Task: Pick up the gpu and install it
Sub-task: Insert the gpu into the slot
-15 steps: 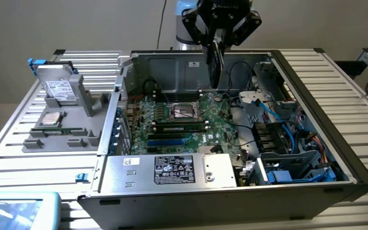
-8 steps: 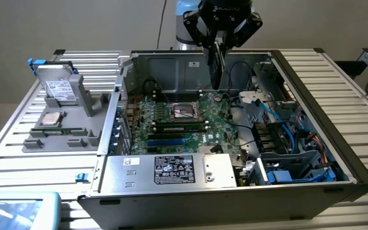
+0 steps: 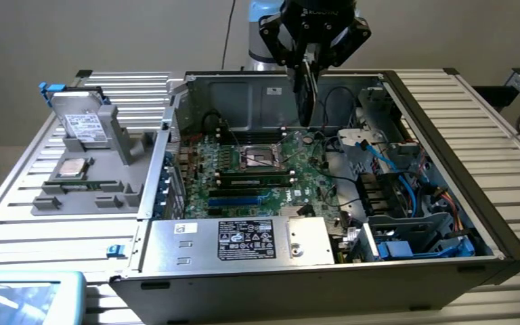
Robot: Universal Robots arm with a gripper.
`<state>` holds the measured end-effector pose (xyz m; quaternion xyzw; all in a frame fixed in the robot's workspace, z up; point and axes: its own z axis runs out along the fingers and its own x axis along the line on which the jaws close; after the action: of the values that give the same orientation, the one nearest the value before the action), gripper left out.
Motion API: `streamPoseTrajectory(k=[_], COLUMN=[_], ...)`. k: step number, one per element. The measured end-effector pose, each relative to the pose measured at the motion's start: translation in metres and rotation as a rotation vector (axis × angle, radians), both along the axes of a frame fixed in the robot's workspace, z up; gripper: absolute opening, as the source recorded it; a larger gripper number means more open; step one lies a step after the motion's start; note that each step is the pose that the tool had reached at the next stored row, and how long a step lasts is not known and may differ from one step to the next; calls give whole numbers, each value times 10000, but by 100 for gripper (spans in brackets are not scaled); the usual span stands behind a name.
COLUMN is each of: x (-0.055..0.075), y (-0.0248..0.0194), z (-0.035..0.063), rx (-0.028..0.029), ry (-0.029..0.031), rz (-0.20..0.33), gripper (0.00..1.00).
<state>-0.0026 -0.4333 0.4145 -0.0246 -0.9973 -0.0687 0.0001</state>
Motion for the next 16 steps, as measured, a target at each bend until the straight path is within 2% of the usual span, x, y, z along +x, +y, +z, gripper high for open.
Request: streamPoseTrajectory(k=[2, 16], x=[1, 0], y=[0, 0], z=[0, 0], rx=[0, 21], ry=[0, -5], rz=[196, 2729], gripper=[29, 29])
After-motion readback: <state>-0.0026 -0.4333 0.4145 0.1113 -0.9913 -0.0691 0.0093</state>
